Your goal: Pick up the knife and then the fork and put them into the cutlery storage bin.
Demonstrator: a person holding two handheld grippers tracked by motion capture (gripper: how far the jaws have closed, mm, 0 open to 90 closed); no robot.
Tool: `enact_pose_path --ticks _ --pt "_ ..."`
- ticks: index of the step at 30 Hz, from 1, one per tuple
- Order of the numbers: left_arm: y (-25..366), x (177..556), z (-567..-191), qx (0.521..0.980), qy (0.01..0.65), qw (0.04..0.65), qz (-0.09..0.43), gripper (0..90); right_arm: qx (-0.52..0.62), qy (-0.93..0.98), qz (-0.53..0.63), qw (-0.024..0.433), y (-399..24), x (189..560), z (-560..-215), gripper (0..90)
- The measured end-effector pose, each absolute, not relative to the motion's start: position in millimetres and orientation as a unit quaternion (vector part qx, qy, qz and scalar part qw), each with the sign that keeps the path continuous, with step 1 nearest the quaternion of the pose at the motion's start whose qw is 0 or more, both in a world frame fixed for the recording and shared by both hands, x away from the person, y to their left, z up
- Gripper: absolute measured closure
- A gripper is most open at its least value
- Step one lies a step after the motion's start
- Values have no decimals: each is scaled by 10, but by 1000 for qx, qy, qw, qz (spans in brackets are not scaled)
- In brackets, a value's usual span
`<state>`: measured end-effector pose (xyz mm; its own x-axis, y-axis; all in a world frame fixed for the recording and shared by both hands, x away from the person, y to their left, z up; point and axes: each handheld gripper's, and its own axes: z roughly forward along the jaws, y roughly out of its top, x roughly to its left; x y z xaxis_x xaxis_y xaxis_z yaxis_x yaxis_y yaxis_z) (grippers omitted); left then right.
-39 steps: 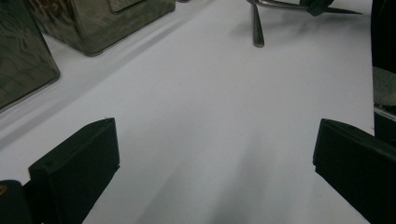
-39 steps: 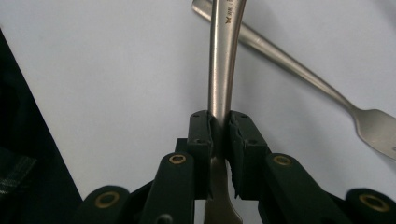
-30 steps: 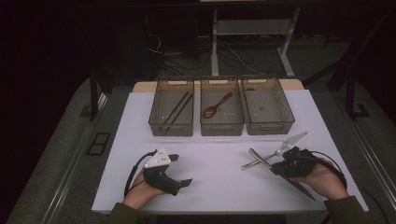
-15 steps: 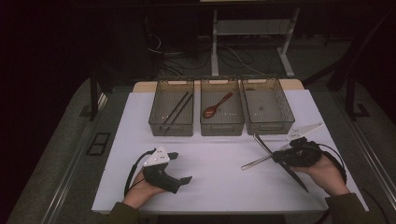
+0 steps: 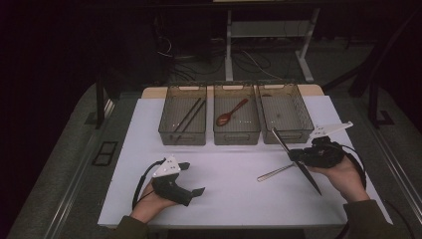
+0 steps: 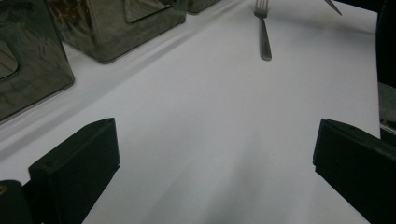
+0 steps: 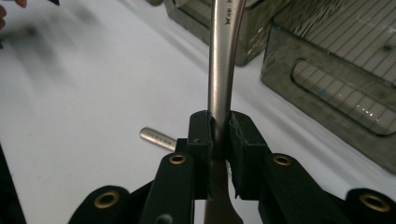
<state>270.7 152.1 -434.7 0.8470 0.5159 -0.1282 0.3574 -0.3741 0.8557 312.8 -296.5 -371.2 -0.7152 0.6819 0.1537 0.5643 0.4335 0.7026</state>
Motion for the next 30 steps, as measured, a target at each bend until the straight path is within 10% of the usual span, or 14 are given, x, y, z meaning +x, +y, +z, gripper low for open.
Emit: enact_pose_path --ticks 30 --pt "1523 2704 -4329 824 268 492 89 0 408 791 437 132 -3077 3522 -3491 785"
